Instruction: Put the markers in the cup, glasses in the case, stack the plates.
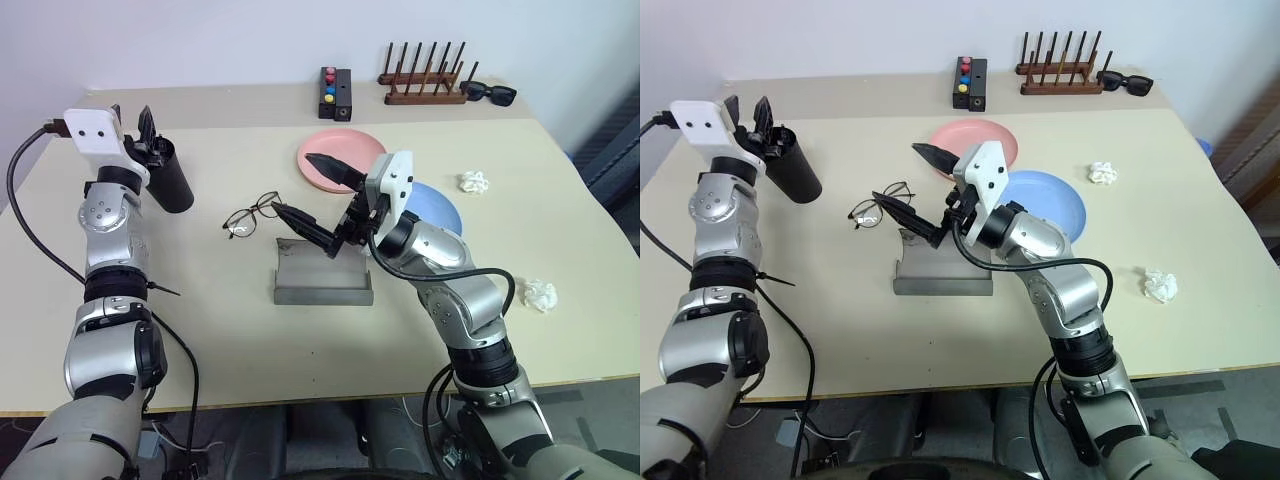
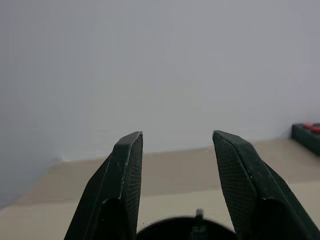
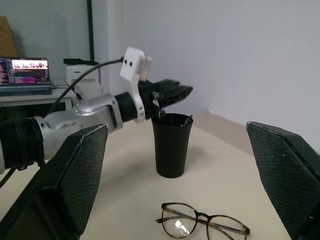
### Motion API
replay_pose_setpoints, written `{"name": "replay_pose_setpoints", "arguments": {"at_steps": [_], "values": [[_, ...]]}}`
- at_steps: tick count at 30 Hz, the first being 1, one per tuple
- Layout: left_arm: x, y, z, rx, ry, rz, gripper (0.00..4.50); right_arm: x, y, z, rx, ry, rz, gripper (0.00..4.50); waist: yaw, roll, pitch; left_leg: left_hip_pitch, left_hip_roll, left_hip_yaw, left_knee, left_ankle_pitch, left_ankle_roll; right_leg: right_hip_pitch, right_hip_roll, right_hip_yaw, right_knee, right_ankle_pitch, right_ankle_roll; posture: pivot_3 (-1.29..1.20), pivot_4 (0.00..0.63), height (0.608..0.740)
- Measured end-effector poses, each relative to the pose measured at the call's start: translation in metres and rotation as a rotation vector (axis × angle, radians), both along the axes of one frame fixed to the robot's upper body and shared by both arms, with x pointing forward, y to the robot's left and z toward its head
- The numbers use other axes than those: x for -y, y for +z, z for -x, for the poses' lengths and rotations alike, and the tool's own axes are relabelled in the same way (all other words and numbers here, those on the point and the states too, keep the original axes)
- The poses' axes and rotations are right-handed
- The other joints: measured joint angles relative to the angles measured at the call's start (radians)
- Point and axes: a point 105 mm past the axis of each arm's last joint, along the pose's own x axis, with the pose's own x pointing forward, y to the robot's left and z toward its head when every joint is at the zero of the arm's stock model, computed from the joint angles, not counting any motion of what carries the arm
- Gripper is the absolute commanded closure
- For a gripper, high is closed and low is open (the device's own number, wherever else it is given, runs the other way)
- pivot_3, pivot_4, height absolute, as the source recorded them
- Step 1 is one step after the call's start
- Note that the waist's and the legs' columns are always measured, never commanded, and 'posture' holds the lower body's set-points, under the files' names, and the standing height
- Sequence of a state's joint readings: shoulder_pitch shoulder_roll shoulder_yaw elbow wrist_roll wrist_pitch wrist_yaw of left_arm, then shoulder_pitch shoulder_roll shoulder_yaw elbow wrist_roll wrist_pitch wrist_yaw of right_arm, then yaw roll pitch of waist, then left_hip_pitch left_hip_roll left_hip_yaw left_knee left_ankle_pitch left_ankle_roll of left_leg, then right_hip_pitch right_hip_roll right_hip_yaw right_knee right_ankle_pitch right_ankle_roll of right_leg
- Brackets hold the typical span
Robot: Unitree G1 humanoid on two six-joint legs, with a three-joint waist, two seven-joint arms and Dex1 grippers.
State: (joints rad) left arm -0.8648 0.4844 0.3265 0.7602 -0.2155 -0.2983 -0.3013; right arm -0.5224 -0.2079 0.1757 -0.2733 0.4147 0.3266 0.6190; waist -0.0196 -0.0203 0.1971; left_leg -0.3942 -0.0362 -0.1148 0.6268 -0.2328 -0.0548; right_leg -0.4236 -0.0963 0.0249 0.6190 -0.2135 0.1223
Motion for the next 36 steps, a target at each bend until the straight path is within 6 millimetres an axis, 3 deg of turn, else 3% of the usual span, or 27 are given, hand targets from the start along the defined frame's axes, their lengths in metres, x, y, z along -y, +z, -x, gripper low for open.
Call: {"name": "replay_pose_setpoints", "arguments": {"at_steps": [4,7,10,12,20,25,33,36], "values": [[0.038,0.02,0.002,-0.072,-0.269,-0.042,0.07,0.006,-0.002,-0.002,-0.001,-0.019,0.018,0.0,0.0,0.0,0.0,0.0,0.0,0.0,0.001,0.0,0.0,0.0,0.0,0.0,0.0,0.0,0.0,0.0,0.15,0.739],[0.071,0.005,0.003,-0.277,-0.451,-0.153,0.07,0.012,-0.005,-0.005,-0.003,-0.042,0.035,0.0,-0.004,0.0,0.0,0.0,0.0,0.0,0.0,0.0,0.0,0.001,0.0,0.0,0.0,0.0,0.0,0.0,0.15,0.739],[0.086,-0.037,0.001,-0.558,-0.528,-0.194,0.07,0.023,-0.016,-0.006,-0.014,-0.072,0.093,0.0,-0.005,0.0,0.0,0.001,0.0,0.0,0.0,0.0,0.0,0.001,0.001,0.0,0.001,0.0,0.0,0.0,0.15,0.739],[0.09,-0.06,0.002,-0.693,-0.547,-0.207,0.07,0.029,-0.025,-0.007,-0.023,-0.087,0.133,0.0,-0.012,0.0,0.0,0.0,0.0,0.0,0.0,0.0,0.0,0.0,0.001,0.0,0.001,0.0,0.0,0.0,0.15,0.739],[0.083,-0.112,0.004,-0.951,-0.592,-0.387,0.07,0.033,-0.048,0.001,-0.033,-0.091,0.241,0.0,-0.023,0.0,0.0,0.0,0.001,-0.001,-0.001,0.0,0.0,0.0,0.001,0.0,0.0,-0.001,0.0,0.0,0.15,0.739],[0.081,-0.124,0.001,-1.014,-0.594,-0.473,0.07,0.031,-0.053,0.006,-0.039,-0.101,0.246,0.0,-0.018,0.0,0.0,-0.001,0.0,-0.001,0.0,0.0,0.0,0.0,0.001,0.0,0.0,-0.001,0.0,0.0,0.15,0.739],[0.099,-0.125,-0.006,-1.016,-0.635,-0.475,0.07,0.028,-0.058,0.01,-0.049,-0.115,0.24,0.0,-0.018,0.0,0.0,-0.002,0.0,-0.001,0.001,0.0,0.0,0.0,0.001,0.0,0.0,-0.001,0.001,0.0,0.15,0.739],[0.101,-0.129,-0.009,-1.021,-0.625,-0.469,0.87,0.028,-0.059,0.011,-0.052,-0.117,0.237,0.0,-0.023,0.0,0.0,-0.001,0.0,-0.001,0.001,0.0,0.0,0.0,0.001,0.0,0.0,-0.001,0.001,0.0,0.15,0.739]]}}
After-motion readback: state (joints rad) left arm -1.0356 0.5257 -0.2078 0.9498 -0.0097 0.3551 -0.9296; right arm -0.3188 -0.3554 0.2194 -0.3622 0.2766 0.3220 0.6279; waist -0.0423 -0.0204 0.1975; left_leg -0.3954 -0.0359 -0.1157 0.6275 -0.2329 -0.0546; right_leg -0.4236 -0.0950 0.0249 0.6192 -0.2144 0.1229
